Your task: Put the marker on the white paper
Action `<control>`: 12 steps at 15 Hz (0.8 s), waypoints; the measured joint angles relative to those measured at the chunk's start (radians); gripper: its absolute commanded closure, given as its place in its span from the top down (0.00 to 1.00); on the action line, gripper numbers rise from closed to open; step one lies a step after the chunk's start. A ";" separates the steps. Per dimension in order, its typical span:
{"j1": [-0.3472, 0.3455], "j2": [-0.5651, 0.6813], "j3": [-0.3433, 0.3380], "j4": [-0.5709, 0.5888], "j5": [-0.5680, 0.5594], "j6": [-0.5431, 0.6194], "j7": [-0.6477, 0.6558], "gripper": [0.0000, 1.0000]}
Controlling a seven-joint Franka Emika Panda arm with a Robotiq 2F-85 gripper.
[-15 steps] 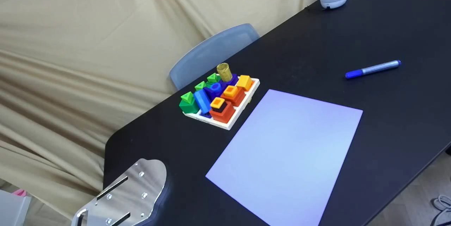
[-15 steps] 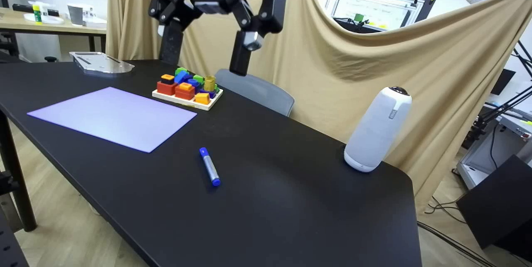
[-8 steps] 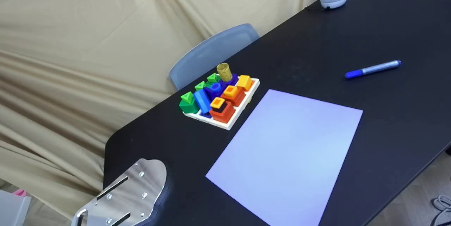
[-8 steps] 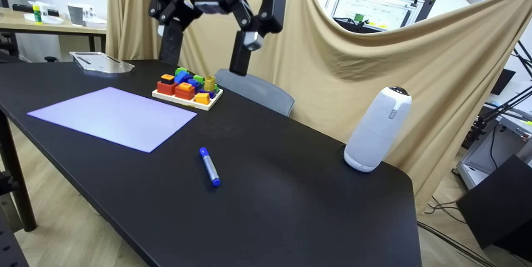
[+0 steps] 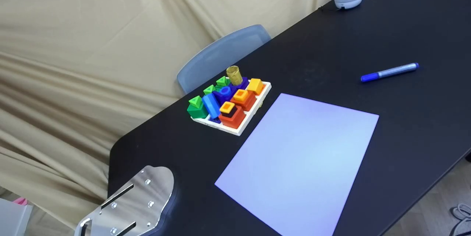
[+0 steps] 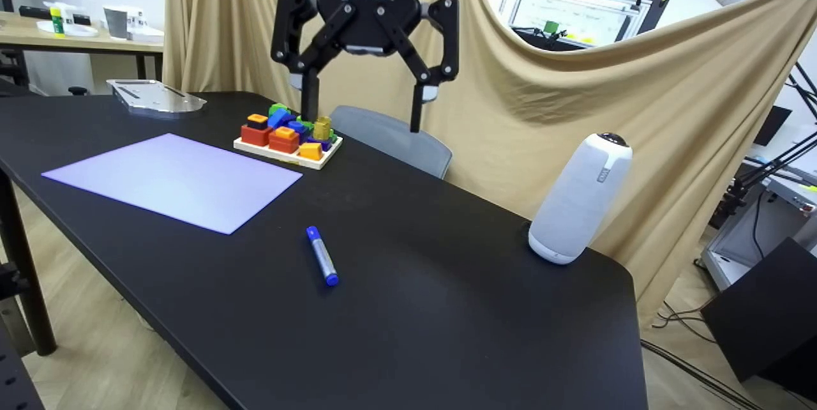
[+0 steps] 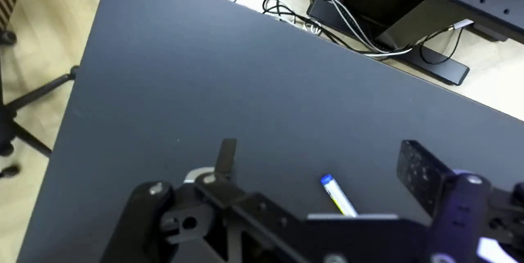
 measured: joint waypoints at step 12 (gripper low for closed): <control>0.064 0.146 0.003 -0.023 -0.016 0.380 -0.235 1.00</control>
